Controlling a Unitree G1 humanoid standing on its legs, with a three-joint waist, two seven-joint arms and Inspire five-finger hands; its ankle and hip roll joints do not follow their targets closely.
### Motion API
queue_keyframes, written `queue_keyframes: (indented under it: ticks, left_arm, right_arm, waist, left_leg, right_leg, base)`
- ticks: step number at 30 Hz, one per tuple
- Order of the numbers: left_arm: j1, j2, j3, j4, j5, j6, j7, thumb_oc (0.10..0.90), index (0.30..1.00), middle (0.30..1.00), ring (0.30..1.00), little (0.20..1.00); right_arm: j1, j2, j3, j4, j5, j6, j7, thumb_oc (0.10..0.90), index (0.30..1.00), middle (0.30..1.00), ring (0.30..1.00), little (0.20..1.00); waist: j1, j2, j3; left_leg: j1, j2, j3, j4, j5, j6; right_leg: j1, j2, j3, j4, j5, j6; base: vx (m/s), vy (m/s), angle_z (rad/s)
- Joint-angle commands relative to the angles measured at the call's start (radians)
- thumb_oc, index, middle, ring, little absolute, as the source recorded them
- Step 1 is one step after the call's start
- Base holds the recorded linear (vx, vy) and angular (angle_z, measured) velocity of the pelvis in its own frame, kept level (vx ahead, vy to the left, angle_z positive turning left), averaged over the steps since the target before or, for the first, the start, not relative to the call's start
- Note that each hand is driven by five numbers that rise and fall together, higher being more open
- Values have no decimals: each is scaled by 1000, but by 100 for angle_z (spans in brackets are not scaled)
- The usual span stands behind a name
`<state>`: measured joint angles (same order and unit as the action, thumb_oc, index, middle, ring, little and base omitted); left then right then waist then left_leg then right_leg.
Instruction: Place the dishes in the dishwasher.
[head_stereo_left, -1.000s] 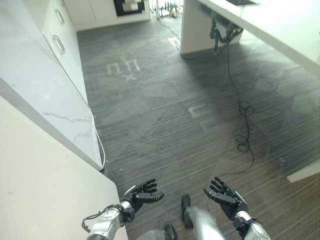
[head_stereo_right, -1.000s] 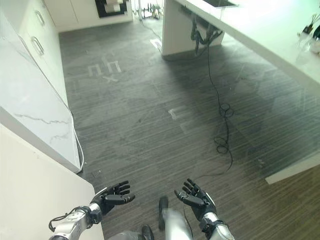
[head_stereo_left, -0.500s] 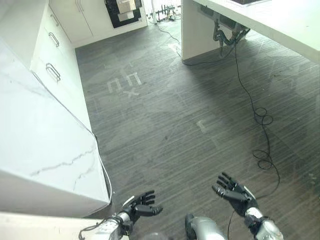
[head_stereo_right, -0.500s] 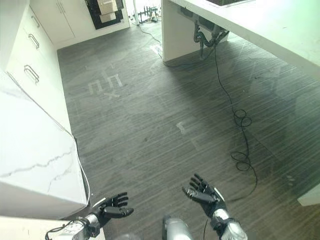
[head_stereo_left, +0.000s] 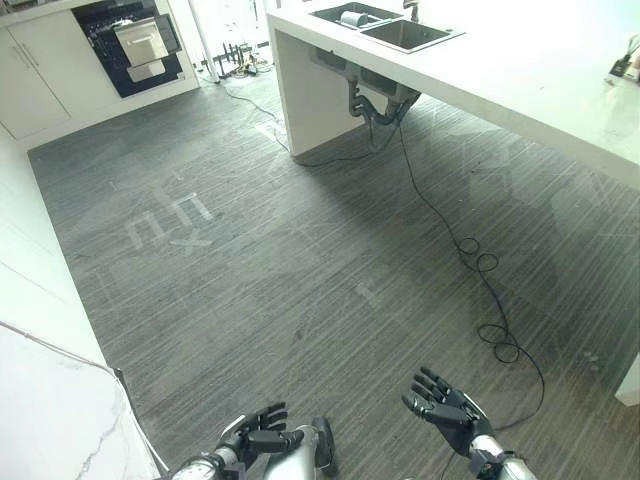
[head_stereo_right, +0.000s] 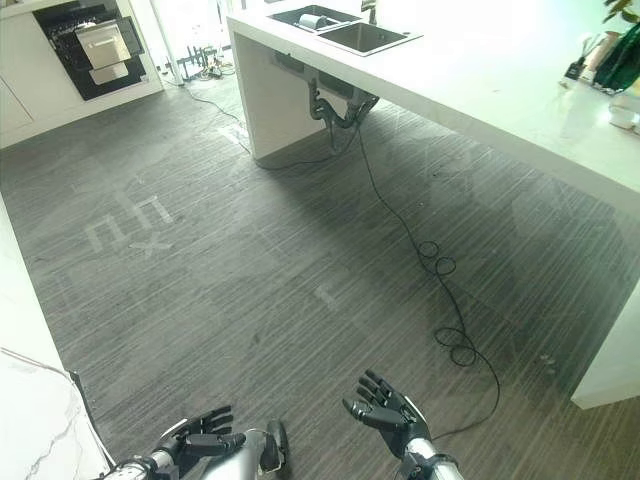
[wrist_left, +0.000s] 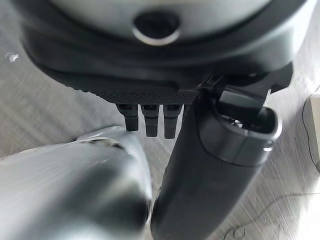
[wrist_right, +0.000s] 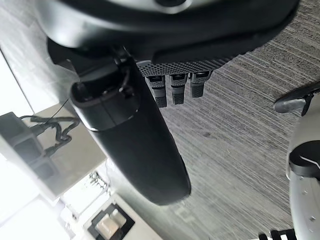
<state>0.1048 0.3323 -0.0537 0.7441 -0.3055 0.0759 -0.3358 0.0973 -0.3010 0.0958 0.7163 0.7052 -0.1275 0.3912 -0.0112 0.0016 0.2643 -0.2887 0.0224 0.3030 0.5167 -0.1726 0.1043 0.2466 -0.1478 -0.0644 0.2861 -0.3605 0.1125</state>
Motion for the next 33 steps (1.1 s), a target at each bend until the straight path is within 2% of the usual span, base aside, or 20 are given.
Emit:
queue_keyframes:
  ticks: [1,2,3,5,6,7,10,12,13,15,16,18,19,20,22,25,28,29,31,33]
  left_arm:
    - [8,16,-31,-54,17,-50,-16,800,900,900,900,900]
    - [-5,24,-36,-50,3,-44,-18,800,900,900,900,900]
    - [-13,27,-41,-52,-2,-38,-20,800,900,900,900,900]
    - [-32,47,-60,-66,-5,-11,6,800,900,900,900,900]
    - [-37,54,-66,-65,-1,-4,20,800,900,900,900,900]
    - [-44,57,-73,-61,-19,3,41,800,900,900,900,900]
    - [-39,47,-74,-70,-63,-2,51,800,900,900,900,900]
    - [-59,39,-74,-53,-21,-13,70,800,900,900,900,900]
    - [-89,26,-75,3,-6,-44,51,800,900,900,900,900]
    - [-97,16,-84,33,-8,-68,53,800,900,900,900,900]
    - [-101,5,-85,53,-11,-83,57,800,900,900,900,900]
    - [-109,-19,-86,109,-10,-116,66,800,900,900,900,900]
    - [-107,-29,-88,120,-7,-126,71,800,900,900,900,900]
    - [-108,-39,-89,122,-2,-128,68,800,900,900,900,900]
    - [-110,-55,-87,105,-7,-127,65,800,900,900,900,900]
    - [-116,-55,-78,71,-37,-93,76,800,900,900,900,900]
    - [-124,-48,-63,75,-31,-78,76,800,900,900,900,900]
    - [-113,-53,-52,89,-20,-81,91,800,900,900,900,900]
    - [-99,-56,-47,110,-20,-89,111,800,900,900,900,900]
    - [-80,-57,-38,133,-8,-106,114,800,900,900,900,900]
  right_arm:
    - [-47,-42,-33,-95,-1,-64,25,800,900,900,900,900]
    - [-57,-34,-29,-104,-3,-54,21,800,900,900,900,900]
    - [-59,-29,-27,-113,-11,-50,18,800,900,900,900,900]
    - [-51,-3,-24,-147,-38,-42,-15,800,900,900,900,900]
    - [-49,5,-20,-152,-29,-36,-37,800,900,900,900,900]
    - [-51,0,-4,-138,-16,-33,-38,800,900,900,900,900]
    - [-31,-10,7,-131,-42,-50,-21,800,900,900,900,900]
    - [3,-17,-29,-131,-12,-46,-37,800,900,900,900,900]
    - [20,-27,-54,-88,1,-60,-10,800,900,900,900,900]
    - [23,-27,-69,-55,-9,-75,10,800,900,900,900,900]
    - [20,-30,-75,-29,-25,-79,14,800,900,900,900,900]
    - [3,-41,-58,20,1,-83,-21,800,900,900,900,900]
    - [-4,-47,-50,30,4,-75,-37,800,900,900,900,900]
    - [-11,-56,-44,38,-9,-67,-46,800,900,900,900,900]
    - [-16,-73,-42,49,-26,-65,-40,800,900,900,900,900]
    - [-2,-84,-59,39,-56,-59,-39,800,900,900,900,900]
    - [-10,-90,-66,36,-58,-64,-25,800,900,900,900,900]
    - [-21,-85,-59,37,-62,-70,-21,800,900,900,900,900]
    - [-26,-82,-46,38,-54,-77,-24,800,900,900,900,900]
    - [-23,-80,-32,44,-41,-94,-24,800,900,900,900,900]
  waist:
    - [21,51,-69]
    - [11,44,-84]
    - [4,48,-93]
    - [-8,41,-94]
    - [-14,46,-92]
    - [-31,77,-82]
    - [-74,81,-54]
    - [-128,51,-42]
    - [-147,22,-34]
    - [-152,27,-33]
    - [-151,24,-39]
    - [-146,19,-57]
    - [-144,17,-62]
    - [-132,8,-64]
    - [-111,-14,-63]
    - [-90,-30,-56]
    - [-61,-31,-47]
    - [-47,-23,-54]
    - [-37,13,-52]
    - [-20,34,-53]
  left_leg:
    - [0,-21,-117,-217,92,-104]
    - [35,-46,-117,-217,64,-72]
    - [45,-50,-119,-217,53,-60]
    - [87,-104,-141,-217,16,-16]
    - [107,-113,-160,-217,-1,-3]
    - [155,-108,-197,-217,-32,8]
    - [222,-131,-243,-217,-66,14]
    - [284,-178,-342,-217,-112,8]
    - [330,-193,-378,-217,-135,-11]
    - [355,-181,-387,-217,-155,-22]
    - [377,-178,-395,-217,-176,-33]
    - [453,-165,-406,-217,-193,-62]
    - [482,-149,-395,-217,-131,-82]
    - [509,-137,-364,-217,-13,-108]
    - [433,-126,-297,-45,121,-152]
    - [241,-71,-199,158,153,-161]
    - [156,-66,-146,22,114,-133]
    - [173,-58,-119,-216,101,-122]
    - [83,-9,-163,-217,48,-133]
    - [-15,43,-204,-217,96,-168]
  right_leg:
    - [-23,131,-36,14,112,-17]
    - [12,124,-42,14,242,17]
    - [10,129,-45,16,299,31]
    - [-78,127,-13,304,477,112]
    - [-147,143,-3,424,538,127]
    - [-330,134,-19,588,556,93]
    - [-468,146,-45,495,476,61]
    - [-507,137,-36,98,454,41]
    - [-603,70,-17,14,405,53]
    - [-627,63,-17,14,400,57]
    - [-592,75,-6,14,364,41]
    - [-542,92,1,14,371,21]
    - [-518,104,16,14,357,8]
    - [-486,103,22,14,327,-5]
    - [-428,81,23,14,288,-25]
    - [-359,54,-30,14,236,-51]
    - [-303,55,-56,14,186,-58]
    - [-290,65,-62,14,162,-46]
    - [-269,102,-69,14,138,-41]
    - [-240,123,-67,14,106,-41]
  base:
    - [533,234,-149]
    - [514,253,-102]
    - [532,305,-33]
    - [439,241,10]
    - [536,247,30]
    - [482,201,19]
    - [427,44,9]
    - [659,-243,72]
    - [636,-284,115]
    - [444,-184,149]
    - [489,-187,125]
    - [579,-216,24]
    - [528,-173,9]
    - [456,-141,26]
    - [380,-116,42]
    - [288,-106,36]
    - [333,19,31]
    - [413,152,7]
    - [396,185,-6]
    - [414,172,-6]
